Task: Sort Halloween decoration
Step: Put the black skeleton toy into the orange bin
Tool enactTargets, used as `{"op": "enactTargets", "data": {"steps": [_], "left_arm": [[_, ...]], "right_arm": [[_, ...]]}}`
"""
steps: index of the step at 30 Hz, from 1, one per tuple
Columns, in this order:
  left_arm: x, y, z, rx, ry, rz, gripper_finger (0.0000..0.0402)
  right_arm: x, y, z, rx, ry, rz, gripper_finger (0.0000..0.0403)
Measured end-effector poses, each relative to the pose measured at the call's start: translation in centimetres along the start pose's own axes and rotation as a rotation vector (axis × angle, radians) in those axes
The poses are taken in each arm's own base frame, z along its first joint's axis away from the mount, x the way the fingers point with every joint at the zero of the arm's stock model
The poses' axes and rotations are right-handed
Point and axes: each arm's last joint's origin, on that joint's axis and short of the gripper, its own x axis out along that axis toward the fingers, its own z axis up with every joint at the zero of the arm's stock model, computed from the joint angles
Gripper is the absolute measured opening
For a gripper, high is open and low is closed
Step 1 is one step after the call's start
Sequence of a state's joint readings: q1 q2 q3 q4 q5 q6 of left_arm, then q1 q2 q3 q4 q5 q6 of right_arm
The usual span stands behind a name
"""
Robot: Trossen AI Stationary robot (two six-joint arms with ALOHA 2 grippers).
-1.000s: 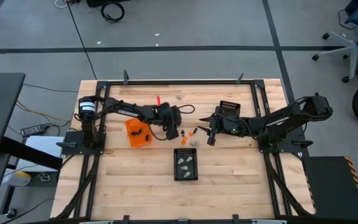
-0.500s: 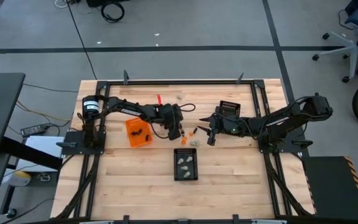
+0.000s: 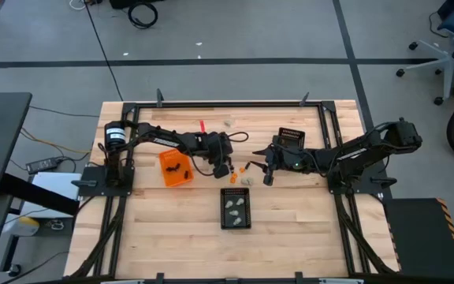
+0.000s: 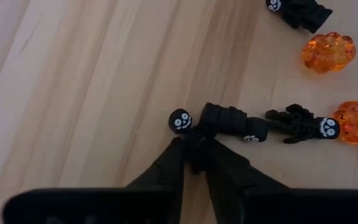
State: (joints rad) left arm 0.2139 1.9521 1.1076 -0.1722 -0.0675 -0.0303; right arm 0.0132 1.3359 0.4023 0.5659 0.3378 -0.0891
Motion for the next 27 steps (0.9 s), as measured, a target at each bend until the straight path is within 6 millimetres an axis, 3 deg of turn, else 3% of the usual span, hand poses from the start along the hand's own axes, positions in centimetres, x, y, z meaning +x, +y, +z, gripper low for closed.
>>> {"op": "enactTargets", "data": {"steps": [5,14,27], "left_arm": [[-0.5,-0.2,0.1,0.029,-0.004,-0.006,0.0031],[-1.8,-0.3,0.9,0.070,0.088,-0.009,0.0034],[-8.3,-0.6,2.8,0.081,0.290,-0.010,0.0034]], "right_arm": [[0.0,0.0,0.0,-0.001,0.004,0.000,0.0167],[0.0,0.0,-0.2,-0.006,0.018,0.001,0.0167],[0.0,0.1,-0.5,-0.005,0.042,0.008,0.0167]]}}
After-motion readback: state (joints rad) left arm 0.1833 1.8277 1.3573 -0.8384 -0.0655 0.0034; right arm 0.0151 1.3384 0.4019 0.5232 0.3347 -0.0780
